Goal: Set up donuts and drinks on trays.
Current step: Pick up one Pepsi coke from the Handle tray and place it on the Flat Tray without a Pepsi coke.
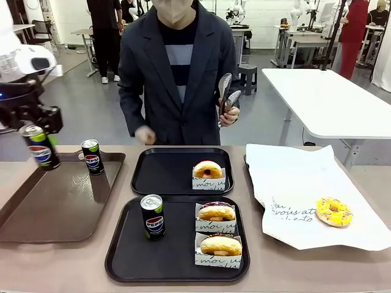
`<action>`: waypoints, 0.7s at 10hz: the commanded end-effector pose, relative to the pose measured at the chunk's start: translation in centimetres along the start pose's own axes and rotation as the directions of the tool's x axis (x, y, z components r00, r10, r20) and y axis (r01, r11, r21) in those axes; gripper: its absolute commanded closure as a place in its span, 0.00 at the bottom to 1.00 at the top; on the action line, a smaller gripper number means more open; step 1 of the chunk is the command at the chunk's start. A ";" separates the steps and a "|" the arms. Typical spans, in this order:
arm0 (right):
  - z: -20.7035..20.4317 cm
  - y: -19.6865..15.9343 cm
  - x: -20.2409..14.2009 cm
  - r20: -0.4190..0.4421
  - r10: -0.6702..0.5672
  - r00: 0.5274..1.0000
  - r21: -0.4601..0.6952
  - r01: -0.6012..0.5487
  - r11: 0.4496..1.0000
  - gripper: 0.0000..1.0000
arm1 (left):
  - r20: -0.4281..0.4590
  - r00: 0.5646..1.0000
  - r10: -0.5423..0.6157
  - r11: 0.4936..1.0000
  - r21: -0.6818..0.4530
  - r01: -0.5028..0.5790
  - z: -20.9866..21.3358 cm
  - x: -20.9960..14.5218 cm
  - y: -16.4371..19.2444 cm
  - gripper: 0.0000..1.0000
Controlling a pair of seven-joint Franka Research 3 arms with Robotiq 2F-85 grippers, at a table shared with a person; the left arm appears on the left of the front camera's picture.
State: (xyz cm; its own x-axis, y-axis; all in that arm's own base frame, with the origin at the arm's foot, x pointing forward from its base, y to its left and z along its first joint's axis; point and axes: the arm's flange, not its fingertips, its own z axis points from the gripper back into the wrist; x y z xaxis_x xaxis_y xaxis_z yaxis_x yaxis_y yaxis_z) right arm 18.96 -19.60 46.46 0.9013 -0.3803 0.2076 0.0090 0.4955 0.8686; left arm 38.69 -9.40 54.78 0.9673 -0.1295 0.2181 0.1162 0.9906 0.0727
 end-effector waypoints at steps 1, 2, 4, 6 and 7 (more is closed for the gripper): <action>0.0 -0.1 0.1 0.007 0.017 1.000 0.020 -0.017 1.000 0.00 | 0.020 0.999 -0.044 0.999 -0.029 0.044 0.2 3.3 -2.2 0.42; 0.0 -0.1 0.1 0.007 0.017 1.000 0.020 -0.017 1.000 0.00 | 0.028 0.996 -0.085 0.996 -0.024 0.086 -0.1 4.9 -4.3 0.42; 0.0 -0.1 0.1 0.007 0.017 1.000 0.020 -0.017 1.000 0.00 | 0.030 0.989 -0.147 0.989 -0.024 0.148 -0.8 7.6 -7.6 0.42; 0.0 -0.1 0.1 0.007 0.017 1.000 0.020 -0.017 1.000 0.00 | 0.053 0.977 -0.206 0.978 -0.010 0.207 -1.9 10.2 -11.0 0.42; 0.0 -0.1 0.1 0.007 0.017 1.000 0.020 -0.017 1.000 0.00 | 0.059 0.969 -0.240 0.971 0.008 0.240 -3.0 11.8 -12.8 0.42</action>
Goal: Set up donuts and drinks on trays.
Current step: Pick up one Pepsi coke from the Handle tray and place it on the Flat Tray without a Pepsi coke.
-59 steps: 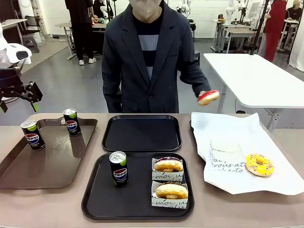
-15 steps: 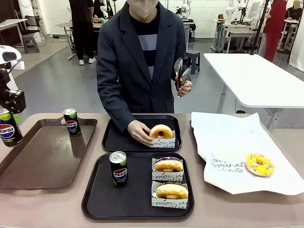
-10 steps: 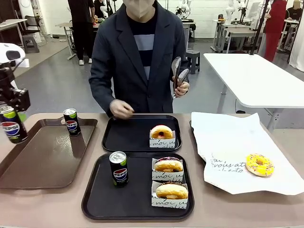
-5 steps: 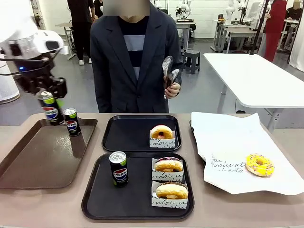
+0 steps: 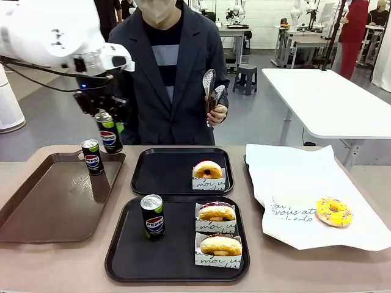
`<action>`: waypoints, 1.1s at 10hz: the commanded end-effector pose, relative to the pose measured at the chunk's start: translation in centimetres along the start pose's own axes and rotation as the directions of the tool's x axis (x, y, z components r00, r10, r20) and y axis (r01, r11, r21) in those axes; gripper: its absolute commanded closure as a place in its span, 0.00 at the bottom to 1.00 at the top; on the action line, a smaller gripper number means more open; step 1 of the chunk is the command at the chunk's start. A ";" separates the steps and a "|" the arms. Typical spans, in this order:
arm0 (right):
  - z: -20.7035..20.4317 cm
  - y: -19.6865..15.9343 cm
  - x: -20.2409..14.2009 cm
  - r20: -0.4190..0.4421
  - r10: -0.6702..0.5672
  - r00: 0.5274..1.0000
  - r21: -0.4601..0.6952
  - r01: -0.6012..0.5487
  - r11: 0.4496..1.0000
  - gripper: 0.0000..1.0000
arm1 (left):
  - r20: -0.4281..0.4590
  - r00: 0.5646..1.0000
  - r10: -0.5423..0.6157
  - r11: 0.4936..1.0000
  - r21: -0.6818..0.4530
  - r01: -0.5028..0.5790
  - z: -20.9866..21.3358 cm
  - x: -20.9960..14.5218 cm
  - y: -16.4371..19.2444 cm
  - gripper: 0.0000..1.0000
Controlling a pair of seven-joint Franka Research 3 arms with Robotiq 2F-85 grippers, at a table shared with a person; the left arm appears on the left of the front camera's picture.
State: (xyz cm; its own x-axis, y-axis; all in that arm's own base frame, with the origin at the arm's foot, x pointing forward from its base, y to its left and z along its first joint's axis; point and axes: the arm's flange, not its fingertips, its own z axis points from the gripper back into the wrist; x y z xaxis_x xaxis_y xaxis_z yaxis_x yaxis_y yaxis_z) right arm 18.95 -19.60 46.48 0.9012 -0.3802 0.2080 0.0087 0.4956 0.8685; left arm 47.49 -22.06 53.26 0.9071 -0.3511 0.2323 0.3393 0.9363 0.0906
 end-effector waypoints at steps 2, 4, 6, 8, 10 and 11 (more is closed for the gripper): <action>0.0 -0.1 0.1 0.007 0.017 1.000 0.020 -0.017 1.000 0.00 | 0.012 0.999 -0.053 0.998 0.031 0.053 -2.7 5.0 -2.6 0.42; 0.0 -0.1 0.1 0.007 0.017 1.000 0.020 -0.017 1.000 0.00 | 0.016 0.995 -0.098 0.995 -0.007 0.098 -5.2 6.8 -4.2 0.42; 0.0 -0.1 0.1 0.007 0.017 1.000 0.020 -0.017 1.000 0.00 | -0.047 0.992 -0.121 0.992 -0.044 0.119 -6.3 6.6 -3.9 0.42; 0.0 -0.1 0.1 0.007 0.017 1.000 0.020 -0.017 1.000 0.00 | -0.234 0.965 -0.121 0.993 -0.021 0.119 -3.6 -1.3 0.3 0.42; 0.0 -0.1 0.1 0.007 0.017 1.000 0.020 -0.017 1.000 0.00 | -0.210 0.967 -0.146 0.989 -0.013 0.146 -1.4 -11.9 6.8 0.42; 0.0 -0.1 0.1 0.007 0.017 1.000 0.020 -0.017 1.000 0.00 | -0.221 0.969 -0.112 0.994 -0.020 0.110 -1.7 -15.1 8.6 0.42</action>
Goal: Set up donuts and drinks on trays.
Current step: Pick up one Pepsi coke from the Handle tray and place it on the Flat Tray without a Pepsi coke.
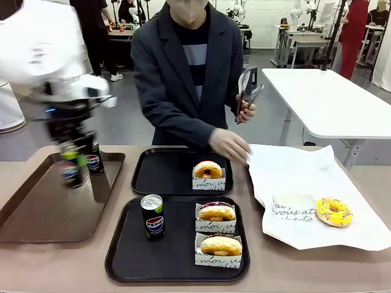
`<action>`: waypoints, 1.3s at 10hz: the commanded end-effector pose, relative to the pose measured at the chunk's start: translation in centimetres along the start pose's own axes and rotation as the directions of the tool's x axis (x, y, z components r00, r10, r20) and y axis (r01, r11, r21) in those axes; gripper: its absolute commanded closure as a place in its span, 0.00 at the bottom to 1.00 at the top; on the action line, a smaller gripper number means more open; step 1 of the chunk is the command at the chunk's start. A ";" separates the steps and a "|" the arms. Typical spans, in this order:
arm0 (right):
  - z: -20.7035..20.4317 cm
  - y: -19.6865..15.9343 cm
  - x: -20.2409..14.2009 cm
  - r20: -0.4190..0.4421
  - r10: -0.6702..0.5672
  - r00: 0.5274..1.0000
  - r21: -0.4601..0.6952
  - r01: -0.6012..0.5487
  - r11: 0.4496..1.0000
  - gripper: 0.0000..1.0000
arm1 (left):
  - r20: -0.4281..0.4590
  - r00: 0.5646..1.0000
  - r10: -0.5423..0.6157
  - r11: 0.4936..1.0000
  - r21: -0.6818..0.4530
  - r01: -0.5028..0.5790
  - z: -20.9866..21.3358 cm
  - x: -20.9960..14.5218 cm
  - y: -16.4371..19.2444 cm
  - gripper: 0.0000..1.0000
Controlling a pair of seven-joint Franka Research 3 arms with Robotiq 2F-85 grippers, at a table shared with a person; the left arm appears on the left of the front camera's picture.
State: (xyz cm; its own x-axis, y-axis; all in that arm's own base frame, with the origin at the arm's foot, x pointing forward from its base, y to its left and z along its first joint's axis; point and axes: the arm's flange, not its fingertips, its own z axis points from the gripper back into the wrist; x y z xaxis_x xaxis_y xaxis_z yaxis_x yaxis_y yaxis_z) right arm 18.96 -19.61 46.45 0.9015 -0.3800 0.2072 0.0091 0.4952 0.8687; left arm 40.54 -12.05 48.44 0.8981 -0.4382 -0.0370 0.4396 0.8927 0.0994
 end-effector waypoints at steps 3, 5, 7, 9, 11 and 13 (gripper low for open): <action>0.0 0.0 0.1 0.007 0.017 1.000 0.019 -0.018 1.000 0.00 | 0.062 0.997 0.049 0.999 -0.013 -0.048 -0.2 -5.6 2.6 0.42; 0.0 0.0 0.1 0.007 0.017 1.000 0.019 -0.018 1.000 0.00 | 0.015 0.999 0.041 0.999 -0.021 -0.041 -1.2 -7.0 2.9 0.42; 0.0 0.0 0.1 0.007 0.017 1.000 0.019 -0.018 1.000 0.00 | 0.015 0.999 0.041 0.999 -0.021 -0.041 -1.2 -7.0 2.9 0.42; 0.0 0.0 0.1 0.007 0.017 1.000 0.019 -0.018 1.000 0.00 | 0.015 0.999 0.041 0.999 -0.021 -0.041 -1.2 -7.0 2.9 0.42; 0.0 0.0 0.1 0.007 0.017 1.000 0.019 -0.018 1.000 0.00 | 0.015 0.999 0.041 0.999 -0.021 -0.041 -1.2 -7.0 2.9 0.42; 0.0 0.0 0.1 0.007 0.017 1.000 0.019 -0.018 1.000 0.00 | 0.015 0.999 0.041 0.999 -0.021 -0.041 -1.2 -7.0 2.9 0.42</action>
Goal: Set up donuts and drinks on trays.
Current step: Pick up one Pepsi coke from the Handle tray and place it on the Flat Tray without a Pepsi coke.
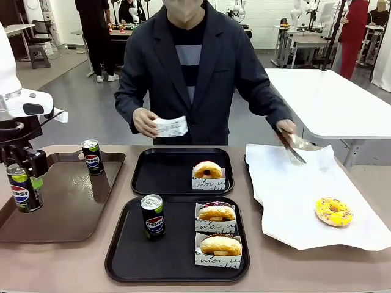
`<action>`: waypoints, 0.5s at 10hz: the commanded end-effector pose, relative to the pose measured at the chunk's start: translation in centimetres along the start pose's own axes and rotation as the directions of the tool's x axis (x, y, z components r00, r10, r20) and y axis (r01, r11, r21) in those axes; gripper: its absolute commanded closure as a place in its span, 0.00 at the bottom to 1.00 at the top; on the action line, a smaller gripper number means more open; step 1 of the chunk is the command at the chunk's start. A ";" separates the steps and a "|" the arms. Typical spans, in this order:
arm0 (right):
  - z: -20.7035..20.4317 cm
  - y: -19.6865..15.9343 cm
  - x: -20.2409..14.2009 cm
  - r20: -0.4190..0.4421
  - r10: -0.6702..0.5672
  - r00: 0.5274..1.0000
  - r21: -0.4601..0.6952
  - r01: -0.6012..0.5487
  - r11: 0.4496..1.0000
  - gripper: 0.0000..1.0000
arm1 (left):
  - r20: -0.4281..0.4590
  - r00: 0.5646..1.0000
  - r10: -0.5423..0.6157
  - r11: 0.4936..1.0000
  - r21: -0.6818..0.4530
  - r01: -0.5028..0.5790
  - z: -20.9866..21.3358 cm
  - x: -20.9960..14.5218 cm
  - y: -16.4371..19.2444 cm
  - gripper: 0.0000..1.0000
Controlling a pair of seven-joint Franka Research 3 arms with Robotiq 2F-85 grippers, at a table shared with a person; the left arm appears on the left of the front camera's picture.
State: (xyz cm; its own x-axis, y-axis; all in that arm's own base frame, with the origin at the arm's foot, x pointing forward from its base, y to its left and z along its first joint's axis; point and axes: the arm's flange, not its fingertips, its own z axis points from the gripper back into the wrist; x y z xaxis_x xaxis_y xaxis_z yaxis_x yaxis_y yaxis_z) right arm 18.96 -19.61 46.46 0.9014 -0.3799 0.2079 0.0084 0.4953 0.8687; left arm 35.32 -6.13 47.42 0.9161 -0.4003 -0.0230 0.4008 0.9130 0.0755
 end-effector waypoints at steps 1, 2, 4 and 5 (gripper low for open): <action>0.0 0.0 0.1 0.007 0.017 1.000 0.019 -0.017 1.000 0.00 | 0.005 1.000 -0.002 1.000 0.005 0.002 0.4 0.2 0.0 0.42; 0.0 0.0 0.1 0.007 0.017 1.000 0.019 -0.017 1.000 0.00 | 0.005 1.000 -0.002 1.000 0.005 0.002 0.4 0.2 0.0 0.42; 0.0 0.0 0.1 0.007 0.017 1.000 0.019 -0.017 1.000 0.00 | 0.022 0.999 -0.035 0.999 -0.005 0.035 0.6 0.5 -0.8 0.42; 0.0 0.0 0.1 0.007 0.017 1.000 0.019 -0.017 1.000 0.00 | 0.016 0.998 -0.059 0.998 -0.012 0.060 1.2 1.5 -1.6 0.42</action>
State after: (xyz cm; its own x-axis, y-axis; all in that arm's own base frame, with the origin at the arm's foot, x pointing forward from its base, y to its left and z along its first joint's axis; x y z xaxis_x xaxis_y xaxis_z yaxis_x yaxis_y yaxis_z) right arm 18.96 -19.61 46.46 0.9014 -0.3798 0.2081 0.0082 0.4954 0.8686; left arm 35.32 -7.12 47.63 0.9057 -0.4235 -0.0194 0.4237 0.9026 0.0765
